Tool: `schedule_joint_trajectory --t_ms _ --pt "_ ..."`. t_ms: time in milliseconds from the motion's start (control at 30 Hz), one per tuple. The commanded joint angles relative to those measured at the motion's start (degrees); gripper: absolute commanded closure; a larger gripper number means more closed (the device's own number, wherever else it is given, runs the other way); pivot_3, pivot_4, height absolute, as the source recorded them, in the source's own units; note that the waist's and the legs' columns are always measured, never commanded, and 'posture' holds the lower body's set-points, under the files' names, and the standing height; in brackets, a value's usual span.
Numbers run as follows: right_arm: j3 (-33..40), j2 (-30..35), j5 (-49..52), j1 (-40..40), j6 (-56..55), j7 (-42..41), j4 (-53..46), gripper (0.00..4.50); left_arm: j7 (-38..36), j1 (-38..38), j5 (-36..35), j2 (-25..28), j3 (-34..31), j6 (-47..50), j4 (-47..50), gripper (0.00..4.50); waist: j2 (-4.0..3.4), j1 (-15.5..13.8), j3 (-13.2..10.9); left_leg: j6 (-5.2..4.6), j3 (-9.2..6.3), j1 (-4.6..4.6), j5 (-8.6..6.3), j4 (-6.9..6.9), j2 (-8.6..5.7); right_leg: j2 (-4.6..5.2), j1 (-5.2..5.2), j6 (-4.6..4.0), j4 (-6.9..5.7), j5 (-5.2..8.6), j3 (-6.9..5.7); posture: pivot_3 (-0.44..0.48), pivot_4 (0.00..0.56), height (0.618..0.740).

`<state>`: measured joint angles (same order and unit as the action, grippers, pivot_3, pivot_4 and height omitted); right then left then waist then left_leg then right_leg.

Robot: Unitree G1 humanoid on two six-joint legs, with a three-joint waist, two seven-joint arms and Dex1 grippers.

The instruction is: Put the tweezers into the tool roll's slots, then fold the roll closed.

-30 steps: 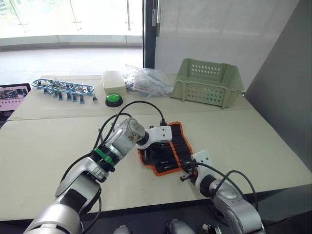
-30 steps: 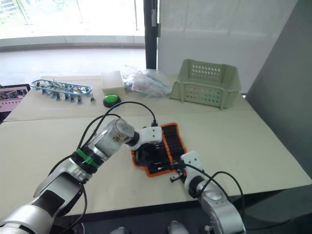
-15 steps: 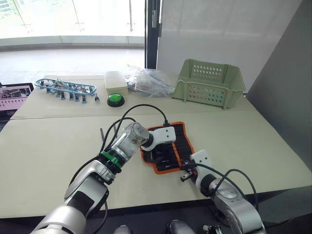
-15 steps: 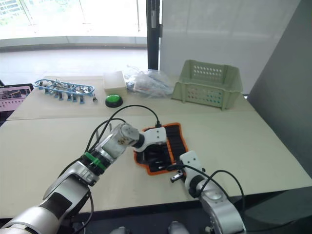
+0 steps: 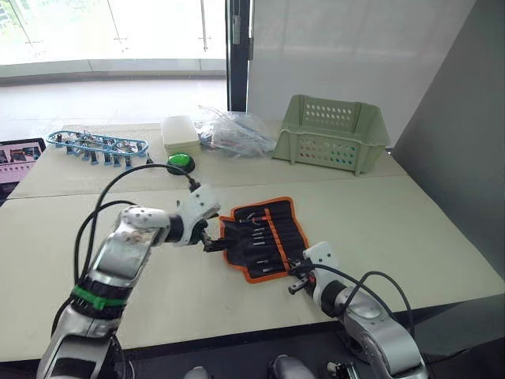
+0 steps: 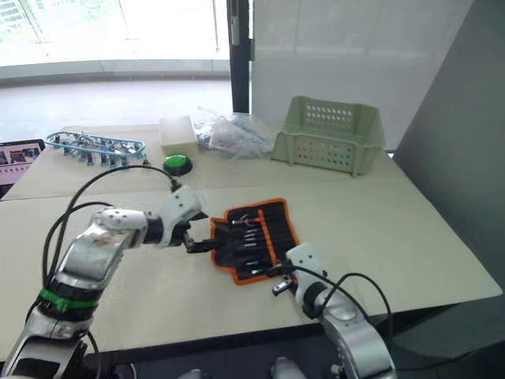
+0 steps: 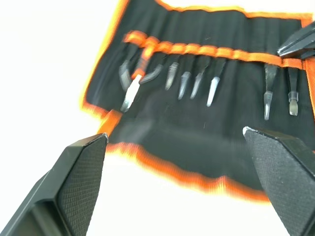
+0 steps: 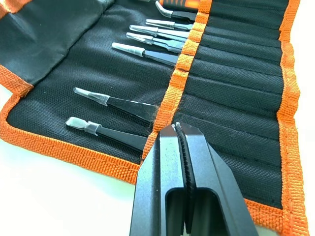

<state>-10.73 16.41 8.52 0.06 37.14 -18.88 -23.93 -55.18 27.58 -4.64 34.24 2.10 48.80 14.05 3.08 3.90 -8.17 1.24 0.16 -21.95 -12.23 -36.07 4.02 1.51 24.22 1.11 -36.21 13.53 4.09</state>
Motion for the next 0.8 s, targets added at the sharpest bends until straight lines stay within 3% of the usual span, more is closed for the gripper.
schedule_joint_trajectory --t_ms 33,133,300,367,567,800 --pt "-1.7 1.4 0.1 1.4 3.2 -2.0 5.0 4.5 7.2 -11.3 -2.0 -1.5 -12.4 -3.4 9.3 0.01 -0.02 0.2 0.0 0.0 0.03 0.05 0.0 0.02 0.02 0.01 0.02 0.0 0.03 0.0 0.03 0.0 0.15 0.724" --pt "-1.2 2.3 0.3 0.4 3.5 -3.3 5.5 4.5 12.3 -27.1 -4.0 -6.8 -21.6 -2.9 17.7 0.01 0.02 0.2 0.0 0.01 0.07 0.09 -0.01 0.08 0.06 0.03 -0.03 -0.05 0.04 0.02 0.02 0.0 0.15 0.724" --pt "-1.1 3.5 0.7 -0.8 3.3 -5.1 6.7 4.5 22.1 -41.0 -4.6 -17.0 -27.3 -8.0 24.9 0.01 0.34 -0.9 0.0 0.04 0.02 0.1 -0.02 0.0 0.07 0.07 -0.02 -0.49 0.05 0.25 -0.05 0.0 0.15 0.724" --pt "-1.1 3.9 0.7 -1.1 3.0 -5.6 7.3 4.5 25.0 -44.1 -4.6 -20.0 -28.0 -10.9 26.1 0.01 0.33 -1.2 0.0 0.49 0.0 0.25 -0.29 -0.16 0.06 0.13 -0.04 -0.51 0.12 0.27 -0.02 0.0 0.15 0.724" --pt "-1.5 4.3 0.8 -1.9 2.7 -6.7 8.4 4.5 30.9 -50.7 -4.9 -25.0 -27.6 -15.1 27.5 0.01 0.34 -1.3 0.0 0.61 -0.11 0.45 -0.36 -0.17 -0.05 0.18 -0.07 -0.57 0.43 0.31 0.03 0.0 0.15 0.724" --pt "-1.6 3.9 0.4 -2.6 2.7 -7.3 8.9 4.5 36.2 -48.8 -5.1 -25.8 -23.9 -13.2 26.0 0.01 0.35 -0.8 0.0 0.65 -0.1 0.44 -0.39 -0.15 -0.05 0.13 -0.02 -0.56 0.41 0.31 0.05 0.0 0.15 0.724"
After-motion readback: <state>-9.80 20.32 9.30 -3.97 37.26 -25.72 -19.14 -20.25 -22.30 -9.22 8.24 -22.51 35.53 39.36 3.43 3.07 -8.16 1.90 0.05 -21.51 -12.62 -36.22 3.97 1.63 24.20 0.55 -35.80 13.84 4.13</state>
